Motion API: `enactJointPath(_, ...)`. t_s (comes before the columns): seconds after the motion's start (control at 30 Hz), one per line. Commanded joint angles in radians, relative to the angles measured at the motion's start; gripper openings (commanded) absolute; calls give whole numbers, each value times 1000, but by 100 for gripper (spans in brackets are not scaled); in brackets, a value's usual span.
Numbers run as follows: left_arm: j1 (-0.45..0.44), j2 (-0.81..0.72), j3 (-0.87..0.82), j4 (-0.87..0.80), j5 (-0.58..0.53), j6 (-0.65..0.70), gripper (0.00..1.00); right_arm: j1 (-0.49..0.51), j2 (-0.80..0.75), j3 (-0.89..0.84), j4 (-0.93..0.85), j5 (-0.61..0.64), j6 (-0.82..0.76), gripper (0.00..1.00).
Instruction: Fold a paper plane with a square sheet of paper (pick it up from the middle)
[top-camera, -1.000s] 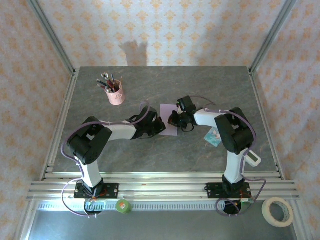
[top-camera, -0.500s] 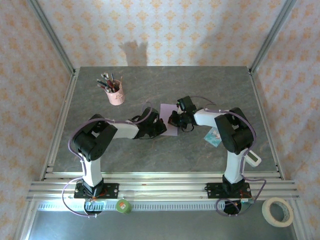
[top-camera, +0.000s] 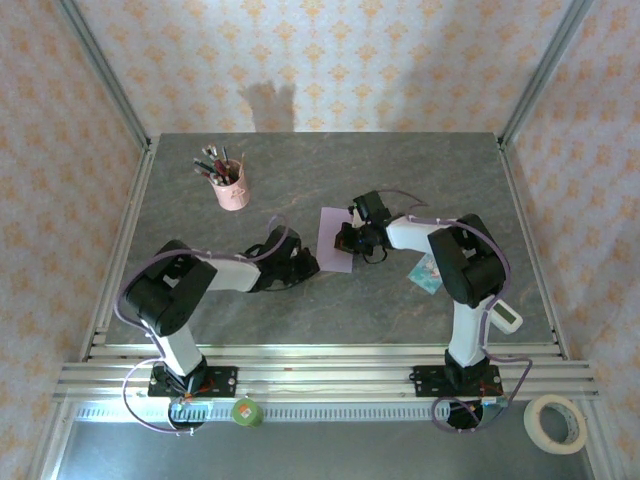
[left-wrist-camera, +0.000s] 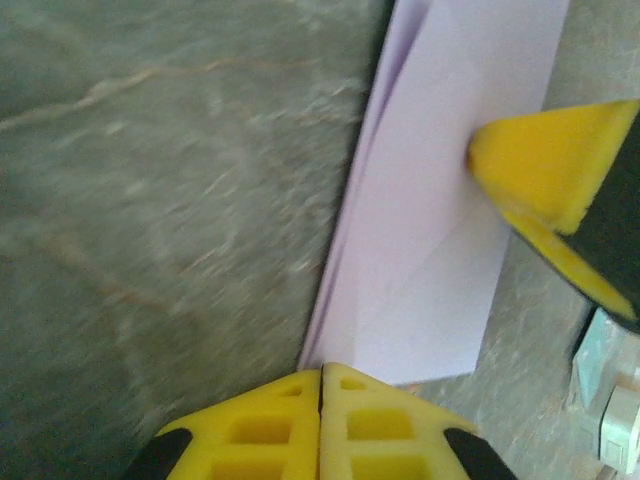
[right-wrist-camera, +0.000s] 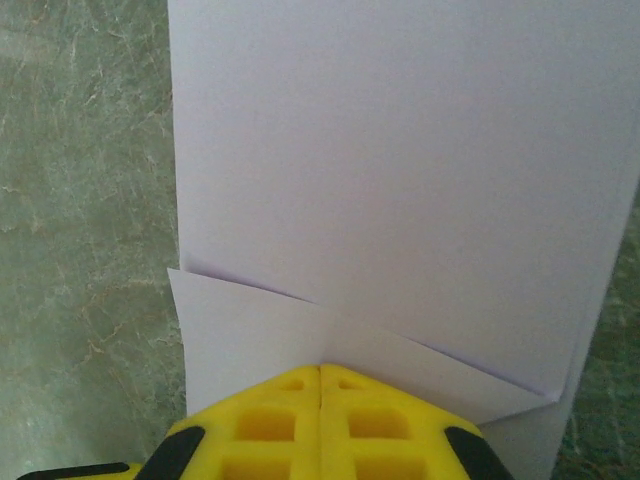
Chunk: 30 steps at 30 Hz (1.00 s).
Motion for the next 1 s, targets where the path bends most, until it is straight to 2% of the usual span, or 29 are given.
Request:
enactJointPath(0.0,13,-73,-6,-73,-9,32,15,1,43,13,-124,6,-114,0)
enactJointPath(0.13,29,-128,38,-45,-20,67,25,10,6,47,-122,-64,-162,0)
enactJointPath(0.23,46,-110,59,17,2,65,29,10,-50,44,-82,-54,-118,1)
enactJointPath(0.27,50,-90,70,32,16,63,29,8,-68,40,-64,-38,-86,4)
enactJointPath(0.43,57,-2,120,94,69,43,29,-10,-124,-1,-14,63,98,13)
enactJointPath(0.63,89,77,177,124,132,8,28,-53,-198,-156,157,6,400,25)
enactJointPath(0.73,89,100,201,101,136,9,27,-54,-231,-207,204,33,448,31)
enactJointPath(0.97,93,139,217,60,83,11,20,-55,-218,-244,216,34,463,32)
